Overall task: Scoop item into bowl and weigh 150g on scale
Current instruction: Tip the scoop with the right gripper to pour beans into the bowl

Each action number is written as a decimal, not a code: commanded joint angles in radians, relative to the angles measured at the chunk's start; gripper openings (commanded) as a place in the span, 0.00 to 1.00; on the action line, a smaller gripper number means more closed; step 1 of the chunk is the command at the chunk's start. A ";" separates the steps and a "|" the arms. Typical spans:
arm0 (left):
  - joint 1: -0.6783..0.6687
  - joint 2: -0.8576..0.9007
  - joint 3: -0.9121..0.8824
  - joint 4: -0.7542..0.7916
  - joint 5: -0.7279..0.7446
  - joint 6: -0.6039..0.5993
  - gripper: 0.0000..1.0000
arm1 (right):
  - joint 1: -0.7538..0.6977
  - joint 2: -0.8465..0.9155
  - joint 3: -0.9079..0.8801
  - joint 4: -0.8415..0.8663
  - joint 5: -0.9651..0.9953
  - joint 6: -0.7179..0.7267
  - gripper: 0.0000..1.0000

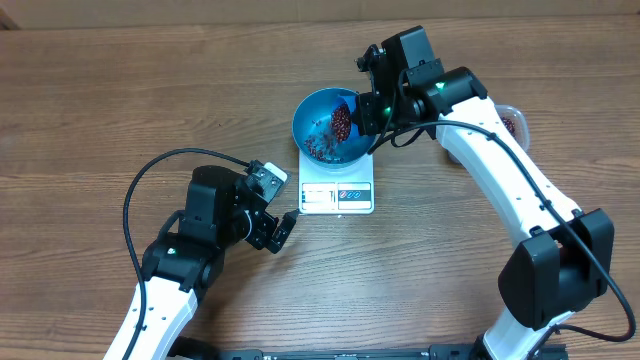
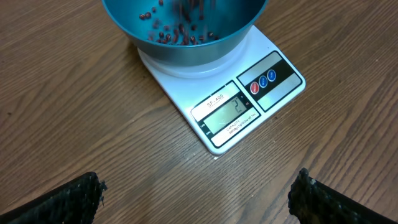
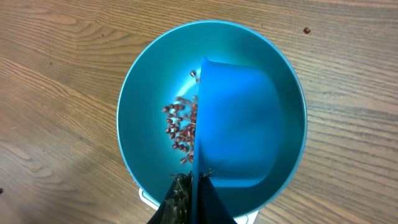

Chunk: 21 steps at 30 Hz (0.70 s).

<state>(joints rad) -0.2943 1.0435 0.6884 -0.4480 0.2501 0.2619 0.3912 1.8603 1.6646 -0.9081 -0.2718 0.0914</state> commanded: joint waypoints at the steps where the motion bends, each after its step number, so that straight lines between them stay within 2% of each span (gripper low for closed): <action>1: 0.003 -0.010 -0.005 0.003 0.002 0.000 0.99 | 0.021 -0.003 0.039 0.014 0.040 -0.022 0.04; 21: 0.003 -0.010 -0.005 0.003 0.002 0.000 0.99 | 0.035 -0.003 0.039 0.026 0.056 -0.067 0.04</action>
<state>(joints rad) -0.2943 1.0435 0.6884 -0.4480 0.2501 0.2619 0.4206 1.8603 1.6646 -0.8936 -0.2401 0.0406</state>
